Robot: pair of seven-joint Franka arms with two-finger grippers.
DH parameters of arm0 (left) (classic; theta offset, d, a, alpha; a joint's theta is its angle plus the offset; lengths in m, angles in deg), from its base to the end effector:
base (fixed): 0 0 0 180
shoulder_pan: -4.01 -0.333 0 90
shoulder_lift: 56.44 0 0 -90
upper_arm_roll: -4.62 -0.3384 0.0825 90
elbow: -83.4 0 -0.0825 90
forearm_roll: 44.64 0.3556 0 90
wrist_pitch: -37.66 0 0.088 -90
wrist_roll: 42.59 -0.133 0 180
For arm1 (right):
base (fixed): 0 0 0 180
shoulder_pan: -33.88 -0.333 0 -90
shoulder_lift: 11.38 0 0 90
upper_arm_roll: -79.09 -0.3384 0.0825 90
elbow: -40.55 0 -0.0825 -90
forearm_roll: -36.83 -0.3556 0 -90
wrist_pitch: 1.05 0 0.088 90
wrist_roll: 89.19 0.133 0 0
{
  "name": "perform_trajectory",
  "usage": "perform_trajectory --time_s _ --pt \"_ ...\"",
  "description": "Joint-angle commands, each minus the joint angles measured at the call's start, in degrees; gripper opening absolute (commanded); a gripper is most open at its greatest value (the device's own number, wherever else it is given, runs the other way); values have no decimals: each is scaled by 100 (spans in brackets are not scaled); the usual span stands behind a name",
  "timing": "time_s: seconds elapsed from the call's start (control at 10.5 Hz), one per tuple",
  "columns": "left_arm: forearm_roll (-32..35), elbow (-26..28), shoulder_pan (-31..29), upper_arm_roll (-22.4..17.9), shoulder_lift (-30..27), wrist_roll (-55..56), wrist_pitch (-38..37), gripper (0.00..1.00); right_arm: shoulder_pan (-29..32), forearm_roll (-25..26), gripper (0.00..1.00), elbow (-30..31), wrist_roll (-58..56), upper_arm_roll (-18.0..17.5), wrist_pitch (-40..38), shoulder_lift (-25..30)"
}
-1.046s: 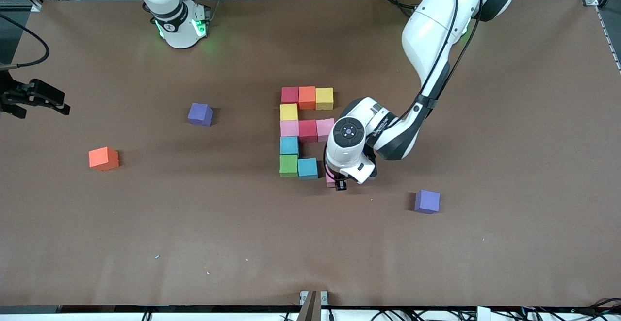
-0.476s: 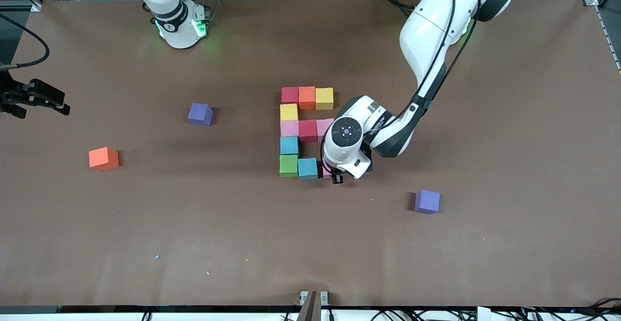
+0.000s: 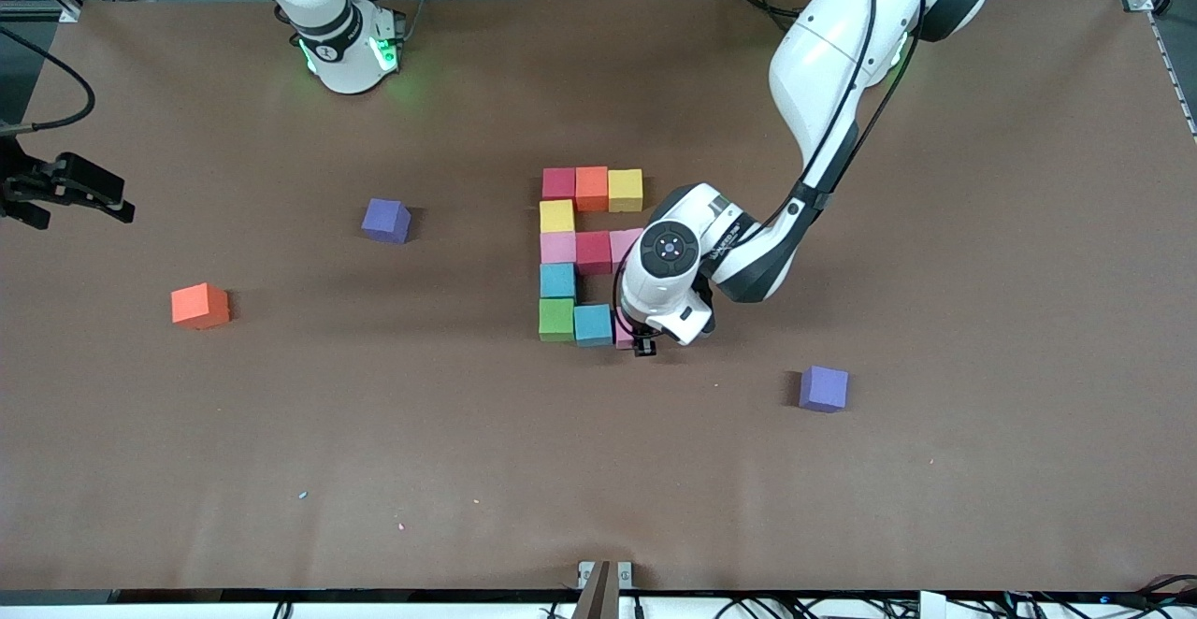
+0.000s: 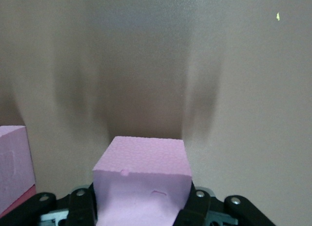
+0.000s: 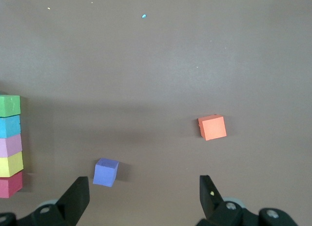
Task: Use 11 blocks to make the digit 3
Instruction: 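Lower the pink cube beside the cyan cube and open the left gripper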
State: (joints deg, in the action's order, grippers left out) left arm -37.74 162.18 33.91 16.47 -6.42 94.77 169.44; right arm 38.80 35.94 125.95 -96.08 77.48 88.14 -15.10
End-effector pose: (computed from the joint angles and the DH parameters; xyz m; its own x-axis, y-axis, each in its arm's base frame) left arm 0.5755 -0.4615 0.2093 -0.0978 0.9907 -0.0946 0.9951 0.0984 0.0015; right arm 0.5459 -0.0300 0.6204 0.9980 0.0626 0.0033 0.0626 -0.9979 -0.0171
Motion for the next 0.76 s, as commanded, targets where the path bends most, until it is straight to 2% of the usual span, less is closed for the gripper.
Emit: perform_trajectory --time_s 0.0,0.48,0.67 --pt "-137 172 -10 10 -107 -7 155 0 -17 115 100 -49 56 -6 2 -24" --pt "-137 181 52 10 -46 -7 243 0 -17 124 100 -49 65 -6 -7 -42" --pt "-137 172 61 10 -28 2 251 4 -26 176 100 -93 65 -15 -7 -42"
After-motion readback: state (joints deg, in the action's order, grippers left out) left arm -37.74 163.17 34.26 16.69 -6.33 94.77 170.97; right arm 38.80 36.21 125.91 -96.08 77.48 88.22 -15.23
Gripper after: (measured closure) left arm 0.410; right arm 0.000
